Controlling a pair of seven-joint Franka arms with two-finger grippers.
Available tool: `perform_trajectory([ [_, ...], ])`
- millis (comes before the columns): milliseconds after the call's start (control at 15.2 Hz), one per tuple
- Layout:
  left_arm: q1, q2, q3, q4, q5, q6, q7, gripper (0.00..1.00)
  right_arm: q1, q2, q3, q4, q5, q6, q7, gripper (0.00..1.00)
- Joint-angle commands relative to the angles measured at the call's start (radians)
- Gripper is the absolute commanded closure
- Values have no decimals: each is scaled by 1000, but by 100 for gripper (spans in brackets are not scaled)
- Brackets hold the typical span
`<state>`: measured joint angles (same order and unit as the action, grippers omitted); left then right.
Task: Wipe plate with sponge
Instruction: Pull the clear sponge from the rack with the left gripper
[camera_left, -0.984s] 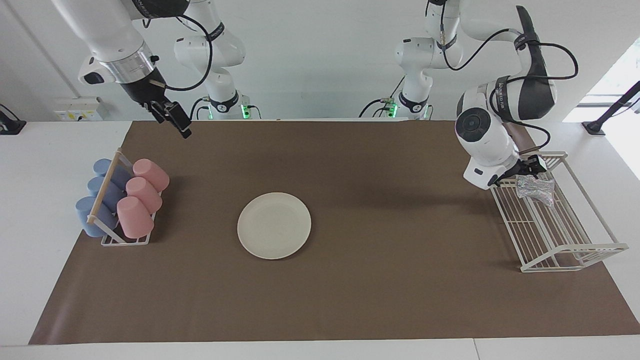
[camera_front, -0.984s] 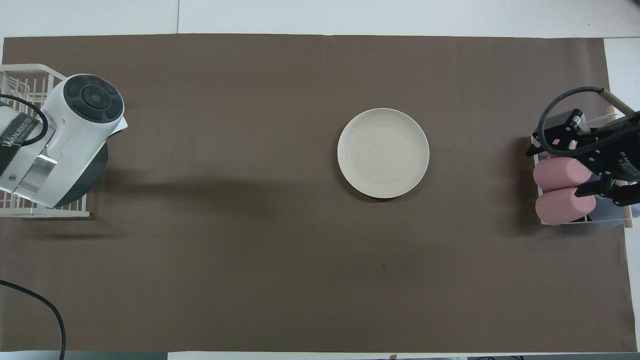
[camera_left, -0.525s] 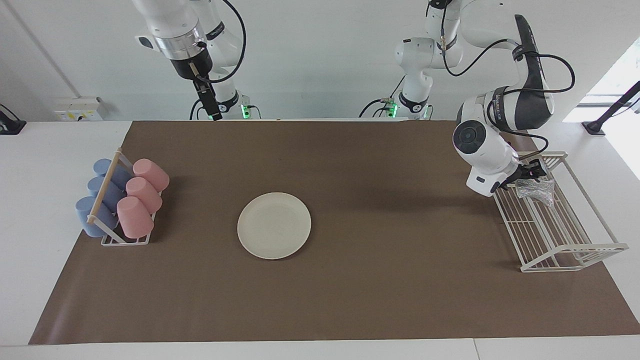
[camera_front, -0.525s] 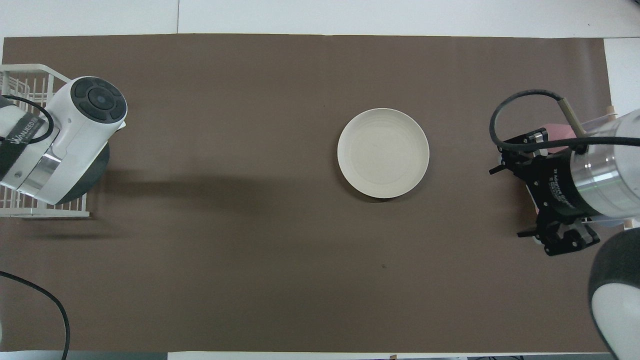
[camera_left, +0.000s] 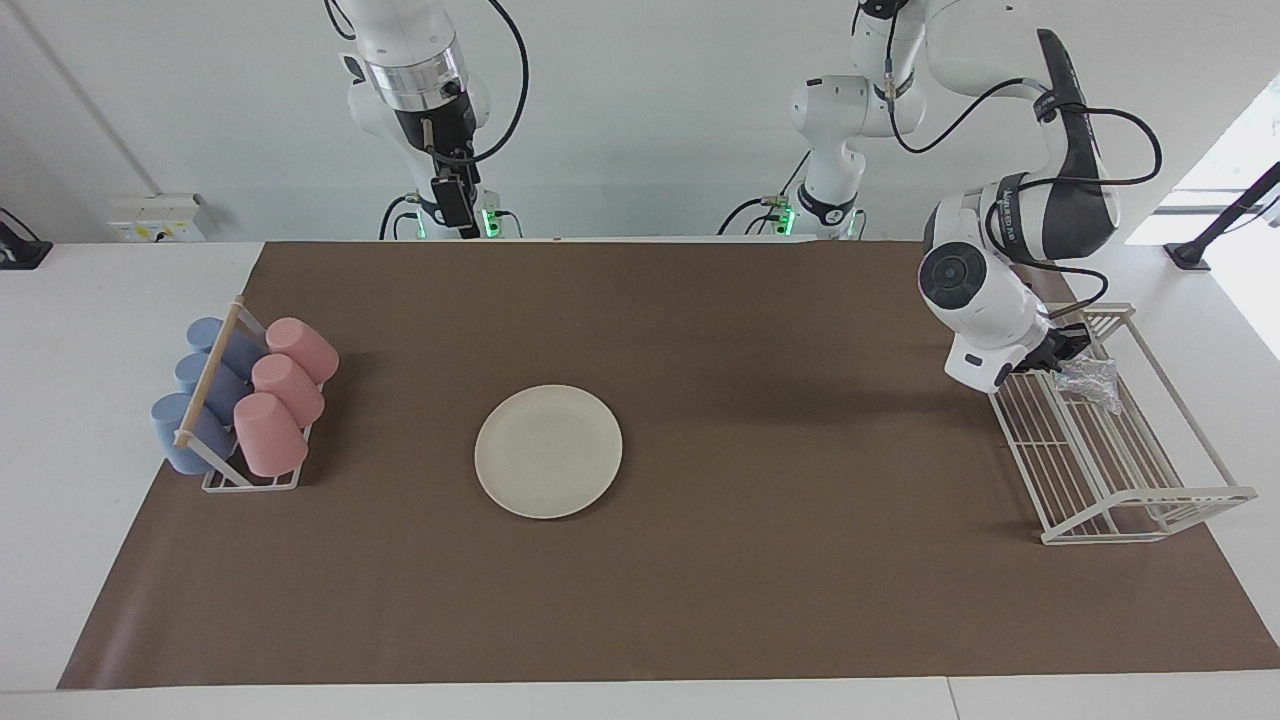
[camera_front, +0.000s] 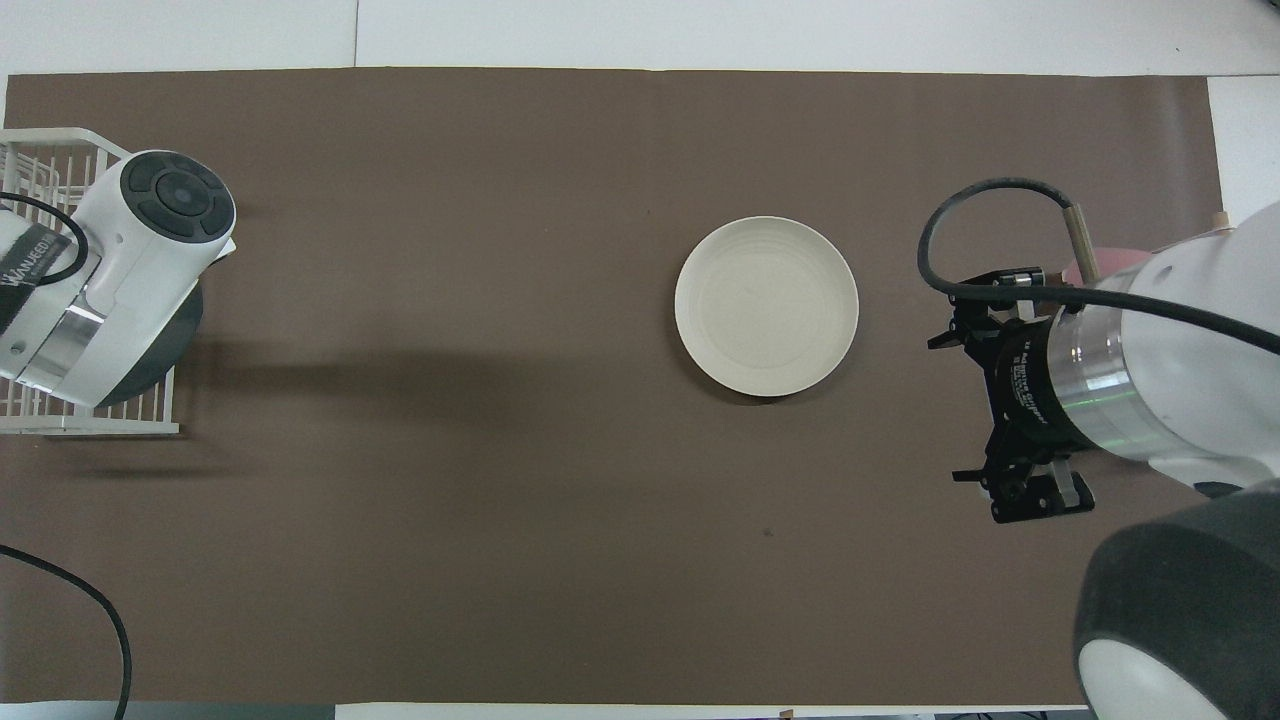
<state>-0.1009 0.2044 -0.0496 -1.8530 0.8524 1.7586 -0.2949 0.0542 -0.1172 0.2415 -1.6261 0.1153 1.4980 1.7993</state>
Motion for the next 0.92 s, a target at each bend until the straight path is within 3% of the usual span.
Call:
perform_trajectory([
  [0,4,-2,-6,35,5,13,-3,100,22,-21,-1,-60,27,112,58,0],
  [131,3,-2,-6,110,-89,-13,3,100,41,-6,1,-95,29,229,119,0],
  [262,-2,7,-7,231,-230,-104,6,100,122,5,1,-161,29,368,207,0],
  [525,-5,18,-7,458,-585,-287,7,100,113,-9,-2,-199,26,401,208,0],
  [852,65,-22,7,486,-1069,-341,-6,100,62,-7,-2,-232,27,450,129,0],
])
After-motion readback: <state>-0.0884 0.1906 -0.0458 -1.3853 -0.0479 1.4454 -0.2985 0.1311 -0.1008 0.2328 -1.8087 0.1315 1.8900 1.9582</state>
